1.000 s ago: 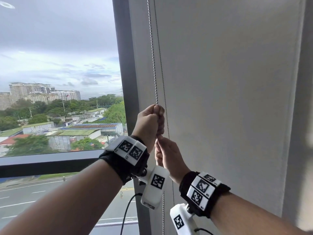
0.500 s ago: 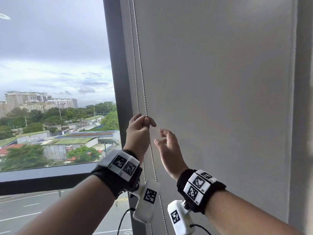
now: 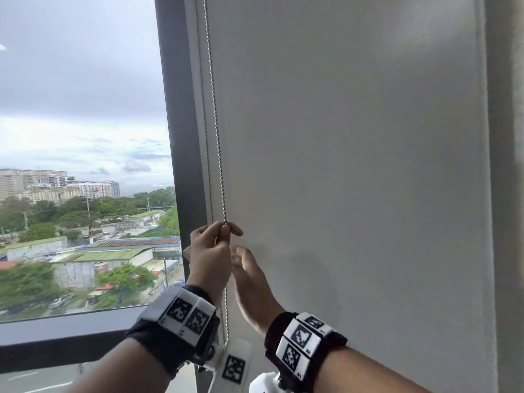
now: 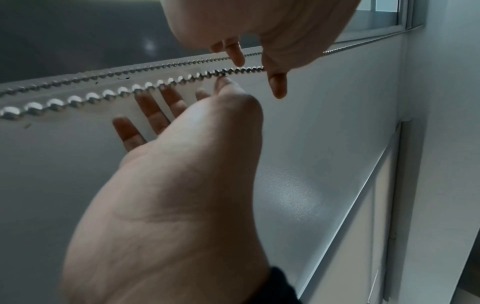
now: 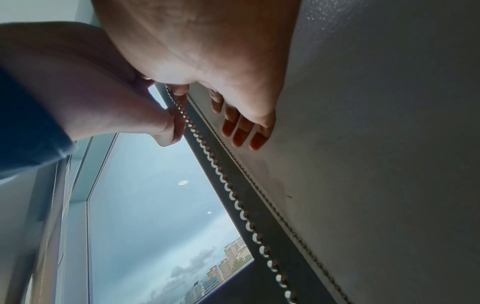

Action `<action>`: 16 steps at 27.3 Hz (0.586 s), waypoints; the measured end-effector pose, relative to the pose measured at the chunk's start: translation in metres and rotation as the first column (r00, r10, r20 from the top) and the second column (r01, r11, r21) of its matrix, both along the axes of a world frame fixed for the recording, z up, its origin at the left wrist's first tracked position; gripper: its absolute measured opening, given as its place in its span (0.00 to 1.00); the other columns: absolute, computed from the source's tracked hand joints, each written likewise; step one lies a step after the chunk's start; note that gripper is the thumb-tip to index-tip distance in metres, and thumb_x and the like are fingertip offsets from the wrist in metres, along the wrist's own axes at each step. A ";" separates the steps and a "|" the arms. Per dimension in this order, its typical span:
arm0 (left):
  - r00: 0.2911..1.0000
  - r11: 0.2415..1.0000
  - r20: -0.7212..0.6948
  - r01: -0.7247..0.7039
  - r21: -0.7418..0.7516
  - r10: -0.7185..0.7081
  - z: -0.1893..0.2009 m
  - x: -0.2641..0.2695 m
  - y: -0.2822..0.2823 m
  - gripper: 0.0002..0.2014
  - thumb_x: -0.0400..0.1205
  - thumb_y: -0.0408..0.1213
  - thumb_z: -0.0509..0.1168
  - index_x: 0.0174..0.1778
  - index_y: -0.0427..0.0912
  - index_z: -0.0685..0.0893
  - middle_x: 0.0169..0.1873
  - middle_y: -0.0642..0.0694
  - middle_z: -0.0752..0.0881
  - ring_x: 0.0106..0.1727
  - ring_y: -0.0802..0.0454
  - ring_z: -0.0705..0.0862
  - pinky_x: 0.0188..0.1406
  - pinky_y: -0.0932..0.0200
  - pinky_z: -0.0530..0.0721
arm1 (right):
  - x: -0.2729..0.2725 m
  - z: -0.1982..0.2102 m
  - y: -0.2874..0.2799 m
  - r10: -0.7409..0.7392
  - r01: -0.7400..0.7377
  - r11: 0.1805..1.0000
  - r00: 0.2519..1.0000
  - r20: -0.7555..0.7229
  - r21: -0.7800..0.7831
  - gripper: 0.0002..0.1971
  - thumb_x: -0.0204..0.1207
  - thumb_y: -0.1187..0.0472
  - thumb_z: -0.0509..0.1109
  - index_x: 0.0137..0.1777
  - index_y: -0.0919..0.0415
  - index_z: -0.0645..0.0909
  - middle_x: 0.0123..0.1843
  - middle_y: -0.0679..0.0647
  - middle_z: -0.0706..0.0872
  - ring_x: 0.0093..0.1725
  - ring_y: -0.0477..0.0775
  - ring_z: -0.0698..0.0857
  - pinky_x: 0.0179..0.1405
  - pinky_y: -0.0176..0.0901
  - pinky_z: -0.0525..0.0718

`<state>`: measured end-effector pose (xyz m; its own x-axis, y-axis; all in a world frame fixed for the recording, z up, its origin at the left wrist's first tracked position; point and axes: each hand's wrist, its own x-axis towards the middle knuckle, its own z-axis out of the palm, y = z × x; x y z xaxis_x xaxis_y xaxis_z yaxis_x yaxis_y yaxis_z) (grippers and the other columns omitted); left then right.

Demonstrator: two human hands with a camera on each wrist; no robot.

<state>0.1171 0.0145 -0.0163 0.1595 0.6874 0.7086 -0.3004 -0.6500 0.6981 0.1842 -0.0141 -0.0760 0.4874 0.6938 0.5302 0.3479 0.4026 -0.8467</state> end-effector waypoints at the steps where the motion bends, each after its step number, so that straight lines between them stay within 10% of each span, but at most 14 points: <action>1: 1.000 1.000 -0.001 -0.014 -0.004 0.014 -0.001 0.001 0.005 0.16 0.81 0.32 0.61 0.30 0.52 0.87 0.57 0.39 0.77 0.55 0.56 0.78 0.48 0.77 0.74 | 0.000 0.001 0.000 -0.037 0.037 0.999 0.999 0.024 0.024 0.30 0.73 0.43 0.60 0.74 0.54 0.71 0.71 0.53 0.80 0.69 0.47 0.79 0.73 0.52 0.76; 4: 0.998 0.999 -0.044 -0.049 -0.008 0.049 -0.003 0.003 0.014 0.16 0.80 0.35 0.60 0.30 0.54 0.86 0.57 0.45 0.78 0.61 0.51 0.78 0.61 0.55 0.76 | 0.000 0.004 0.002 -0.095 0.093 0.995 0.994 0.061 0.045 0.31 0.71 0.45 0.60 0.74 0.56 0.69 0.70 0.53 0.75 0.69 0.47 0.76 0.73 0.49 0.75; 9: 0.985 0.981 0.007 0.172 -0.093 -0.172 0.000 0.001 0.001 0.17 0.83 0.30 0.57 0.29 0.44 0.82 0.30 0.49 0.80 0.25 0.62 0.78 0.30 0.60 0.74 | -0.001 0.004 0.008 0.052 -0.051 0.998 0.998 -0.040 0.033 0.21 0.76 0.45 0.62 0.67 0.51 0.74 0.57 0.49 0.85 0.52 0.44 0.83 0.53 0.45 0.81; 13: 0.989 0.985 0.016 0.148 -0.092 -0.147 0.001 0.003 -0.001 0.17 0.82 0.29 0.59 0.28 0.45 0.83 0.35 0.47 0.85 0.37 0.57 0.81 0.40 0.56 0.77 | -0.005 0.006 0.002 0.049 -0.049 0.998 0.999 0.008 0.035 0.11 0.80 0.51 0.60 0.54 0.53 0.81 0.41 0.42 0.85 0.39 0.41 0.80 0.42 0.41 0.77; 16: 0.985 0.977 0.022 0.175 -0.120 -0.174 0.002 0.002 -0.001 0.18 0.80 0.25 0.57 0.28 0.45 0.83 0.40 0.40 0.88 0.44 0.52 0.83 0.45 0.57 0.78 | -0.005 0.008 -0.002 -0.125 0.117 0.987 0.989 0.075 0.106 0.11 0.80 0.55 0.60 0.49 0.56 0.84 0.47 0.49 0.89 0.44 0.43 0.84 0.47 0.46 0.84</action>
